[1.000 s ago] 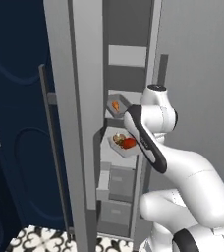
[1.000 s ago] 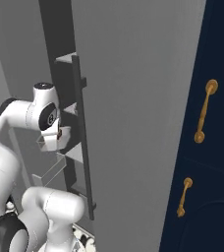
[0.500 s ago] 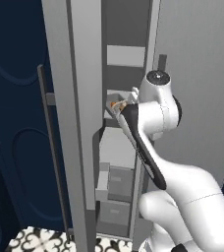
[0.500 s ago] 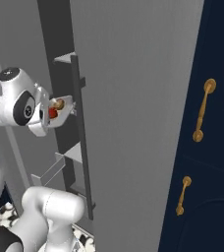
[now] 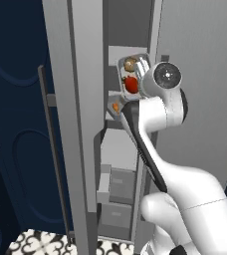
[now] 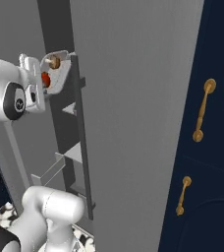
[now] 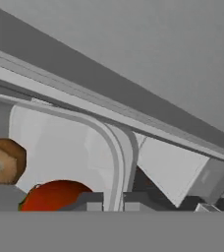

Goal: Take the meat container that has the chicken drumstick and place it on the second highest rack of the freezer. Then take the vegetable container that has the tomato and mushroom and place it on the highest rack of the freezer.

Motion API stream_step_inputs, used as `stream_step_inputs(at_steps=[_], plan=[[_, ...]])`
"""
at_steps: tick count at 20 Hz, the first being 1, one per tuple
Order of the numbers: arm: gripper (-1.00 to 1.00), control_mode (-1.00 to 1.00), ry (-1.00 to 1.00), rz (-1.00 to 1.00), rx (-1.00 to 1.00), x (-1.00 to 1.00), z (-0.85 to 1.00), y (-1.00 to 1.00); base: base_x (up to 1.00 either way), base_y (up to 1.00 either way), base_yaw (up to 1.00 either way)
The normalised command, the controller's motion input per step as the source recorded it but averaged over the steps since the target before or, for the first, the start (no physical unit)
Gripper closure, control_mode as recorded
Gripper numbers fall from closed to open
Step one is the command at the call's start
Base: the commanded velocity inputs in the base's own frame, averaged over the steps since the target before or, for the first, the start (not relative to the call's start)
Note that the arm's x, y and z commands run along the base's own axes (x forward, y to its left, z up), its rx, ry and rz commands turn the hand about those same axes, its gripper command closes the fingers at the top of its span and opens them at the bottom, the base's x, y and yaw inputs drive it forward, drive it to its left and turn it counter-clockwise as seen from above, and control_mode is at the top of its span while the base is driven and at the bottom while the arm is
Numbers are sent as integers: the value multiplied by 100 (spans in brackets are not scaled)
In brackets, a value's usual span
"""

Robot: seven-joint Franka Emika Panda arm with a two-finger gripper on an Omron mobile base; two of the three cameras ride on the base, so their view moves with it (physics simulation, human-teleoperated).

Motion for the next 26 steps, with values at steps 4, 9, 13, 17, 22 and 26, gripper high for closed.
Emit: stream_step_inputs(at_steps=[4,9,13,17,22,26], plan=[[100,-100,-37,1,0,46,100,0,0,0,0],[100,-100,-1,-2,7,100,82,0,0,0,0],[100,-100,39,-10,17,97,23,-2,0,0,0],[100,-100,27,-6,3,87,-1,0,0,0,0],[100,-100,15,-3,-1,96,-35,-3,0,0,0],[100,-100,5,-4,-4,100,-33,-13,0,0,0]])
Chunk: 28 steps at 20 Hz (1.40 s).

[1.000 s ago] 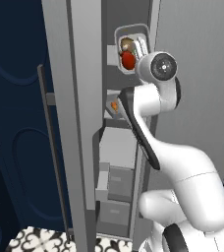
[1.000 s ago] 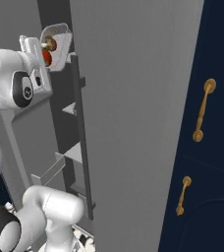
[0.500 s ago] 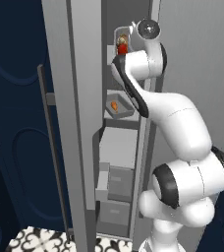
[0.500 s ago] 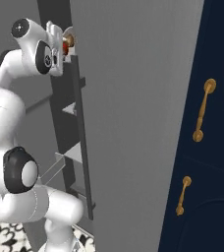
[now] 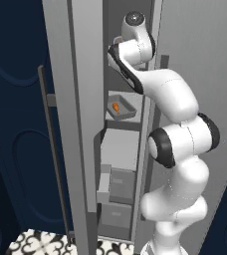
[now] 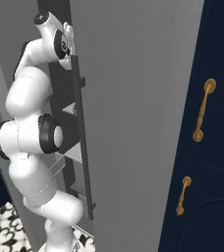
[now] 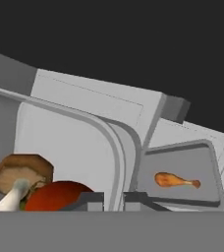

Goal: Take the meat container that has the chicken drumstick and place it on the second highest rack of the freezer. Then take the vegetable container that has the tomato and mushroom and place it on the highest rack of the freezer.

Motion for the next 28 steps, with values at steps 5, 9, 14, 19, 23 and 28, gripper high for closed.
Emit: stream_step_inputs(at_steps=[5,9,14,19,23,28], plan=[[100,-100,5,-7,-1,100,-9,-27,0,0,0],[-100,-100,0,0,0,-1,-12,0,0,0,0],[-100,-100,-40,0,-6,-100,-92,12,0,0,0],[-100,-100,-62,0,2,-100,-89,1,0,0,0],[-100,-100,-48,0,15,-100,-5,-1,0,0,0],[-100,-100,-32,0,20,-100,0,-9,0,0,0]])
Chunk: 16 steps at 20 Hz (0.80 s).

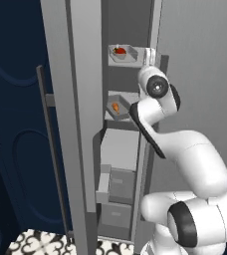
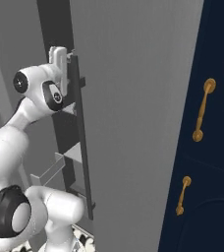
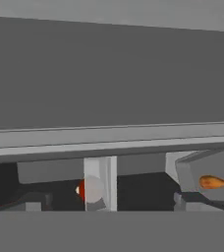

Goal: Take the meat container that has the chicken drumstick and place it on the second highest rack of the freezer. Then take the vegetable container that has the tomato and mushroom and place it on the highest rack of the freezer.

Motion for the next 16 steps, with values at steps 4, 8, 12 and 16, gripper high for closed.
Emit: stream_step_inputs(at_steps=[4,8,12,16], plan=[[-100,-100,-8,-1,13,-100,0,24,0,0,0],[-100,-100,-3,0,11,-100,-5,23,0,0,0],[-100,-100,-18,-12,2,-66,-3,1,0,0,0],[-100,-100,0,0,0,0,0,0,0,0,0]])
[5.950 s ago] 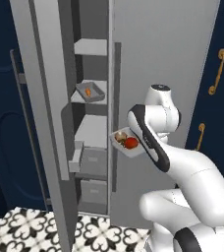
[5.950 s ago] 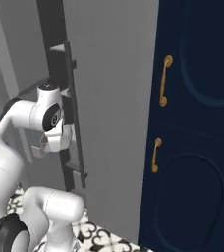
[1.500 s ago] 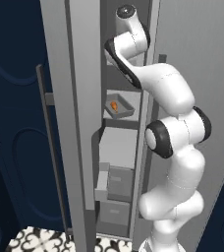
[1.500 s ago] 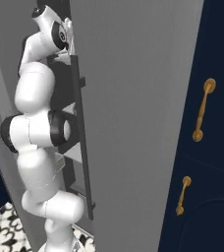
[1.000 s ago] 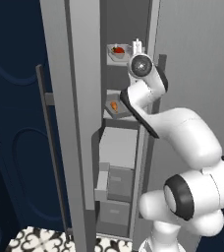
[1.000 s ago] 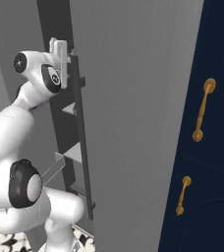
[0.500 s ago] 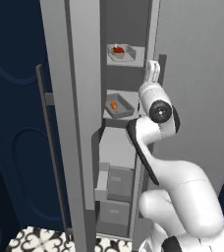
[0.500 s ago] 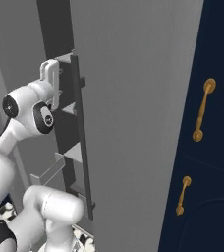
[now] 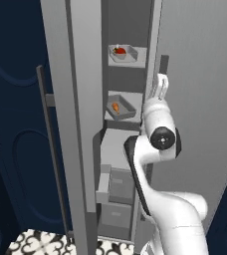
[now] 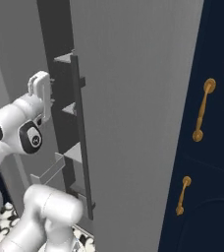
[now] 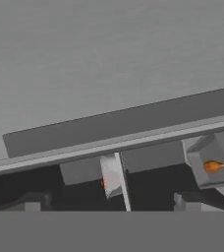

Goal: Take the meat container that has the chicken drumstick and place it on the second highest rack of the freezer. Then take the vegetable container that has the tomato and mushroom and place it on the highest rack of the freezer.

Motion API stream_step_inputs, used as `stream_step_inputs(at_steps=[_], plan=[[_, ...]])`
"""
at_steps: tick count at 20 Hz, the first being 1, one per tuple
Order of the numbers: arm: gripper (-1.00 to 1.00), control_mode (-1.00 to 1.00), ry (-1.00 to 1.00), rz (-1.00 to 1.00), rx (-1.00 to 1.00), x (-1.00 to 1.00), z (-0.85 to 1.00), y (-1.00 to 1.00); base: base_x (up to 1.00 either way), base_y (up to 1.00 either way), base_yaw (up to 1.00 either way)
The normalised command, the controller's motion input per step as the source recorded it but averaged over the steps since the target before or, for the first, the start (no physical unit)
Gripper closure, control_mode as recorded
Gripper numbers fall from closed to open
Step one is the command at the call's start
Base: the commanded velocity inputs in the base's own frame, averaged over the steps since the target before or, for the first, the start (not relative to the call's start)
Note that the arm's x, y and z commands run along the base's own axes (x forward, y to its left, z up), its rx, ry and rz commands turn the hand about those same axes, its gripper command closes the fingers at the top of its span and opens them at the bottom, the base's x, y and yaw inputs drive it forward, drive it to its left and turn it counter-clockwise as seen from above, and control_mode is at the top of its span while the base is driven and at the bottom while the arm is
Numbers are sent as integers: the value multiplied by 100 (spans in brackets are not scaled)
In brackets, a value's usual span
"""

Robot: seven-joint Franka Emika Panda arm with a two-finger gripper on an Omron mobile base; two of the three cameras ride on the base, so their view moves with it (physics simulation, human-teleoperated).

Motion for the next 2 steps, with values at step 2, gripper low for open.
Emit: stream_step_inputs(at_steps=[2], plan=[[-100,-100,-42,3,-4,-95,0,9,0,0,0]])
